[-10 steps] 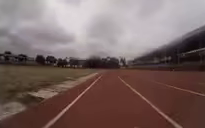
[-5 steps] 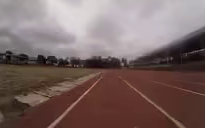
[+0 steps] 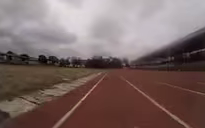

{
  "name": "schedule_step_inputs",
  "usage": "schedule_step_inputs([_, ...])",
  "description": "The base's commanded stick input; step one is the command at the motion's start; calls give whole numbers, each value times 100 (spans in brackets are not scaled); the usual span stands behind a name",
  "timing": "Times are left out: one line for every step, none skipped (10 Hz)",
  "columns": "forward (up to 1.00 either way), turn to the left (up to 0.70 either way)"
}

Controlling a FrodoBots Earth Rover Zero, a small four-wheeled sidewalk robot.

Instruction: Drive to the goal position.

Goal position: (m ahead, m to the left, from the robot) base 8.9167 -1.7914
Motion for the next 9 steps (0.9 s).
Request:
schedule_step_inputs([100, 0])
schedule_step_inputs([100, 0])
schedule_step_inputs([100, 0])
schedule_step_inputs([100, 0])
schedule_step_inputs([100, 0])
schedule_step_inputs([100, 0])
schedule_step_inputs([100, 0])
schedule_step_inputs([100, 0])
schedule_step_inputs([100, 0])
